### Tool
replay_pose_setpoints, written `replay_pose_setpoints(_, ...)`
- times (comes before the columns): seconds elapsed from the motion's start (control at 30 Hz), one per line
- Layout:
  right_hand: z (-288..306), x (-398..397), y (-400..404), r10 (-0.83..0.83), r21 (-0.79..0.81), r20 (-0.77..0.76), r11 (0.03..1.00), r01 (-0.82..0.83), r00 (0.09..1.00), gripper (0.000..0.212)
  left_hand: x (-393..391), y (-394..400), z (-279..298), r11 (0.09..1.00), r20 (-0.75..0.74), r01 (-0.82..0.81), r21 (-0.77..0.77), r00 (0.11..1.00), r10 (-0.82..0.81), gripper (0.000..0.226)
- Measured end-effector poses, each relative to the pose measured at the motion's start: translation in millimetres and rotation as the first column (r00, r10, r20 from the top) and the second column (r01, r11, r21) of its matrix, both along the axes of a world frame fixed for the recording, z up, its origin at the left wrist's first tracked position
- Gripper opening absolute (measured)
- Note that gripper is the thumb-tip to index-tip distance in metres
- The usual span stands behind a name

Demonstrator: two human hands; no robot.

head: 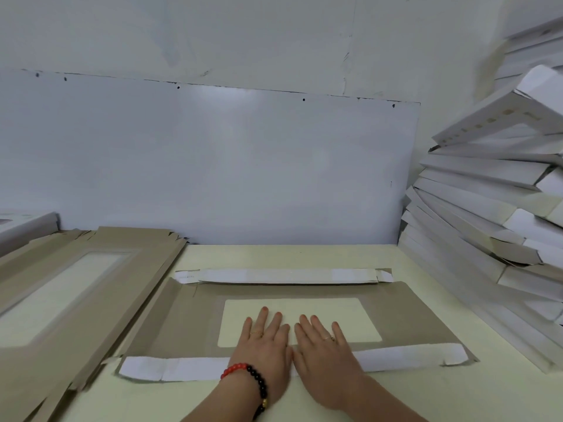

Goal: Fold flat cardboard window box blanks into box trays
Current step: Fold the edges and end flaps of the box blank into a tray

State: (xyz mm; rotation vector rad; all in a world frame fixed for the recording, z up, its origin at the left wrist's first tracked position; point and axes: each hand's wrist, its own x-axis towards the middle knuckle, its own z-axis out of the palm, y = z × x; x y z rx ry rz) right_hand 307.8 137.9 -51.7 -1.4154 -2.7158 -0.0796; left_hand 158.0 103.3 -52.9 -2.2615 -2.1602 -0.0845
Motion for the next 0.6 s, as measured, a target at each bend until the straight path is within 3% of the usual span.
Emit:
replay_pose_setpoints(0.1,-3,10,12,-0.029,-0.090,0.112,0.995,0.039,0.993,0.062,-15,2,-2,0.999,-0.034,-0.008,-0.031,0.999,0.007,0.059)
replay_pose_setpoints(0.6,-1,155,49,-0.304,-0.123,0.065,0.943,0.310,0.951,0.054,-122,-29,-8,0.963,-0.091,-0.267,-0.047,0.961,0.262,0.060)
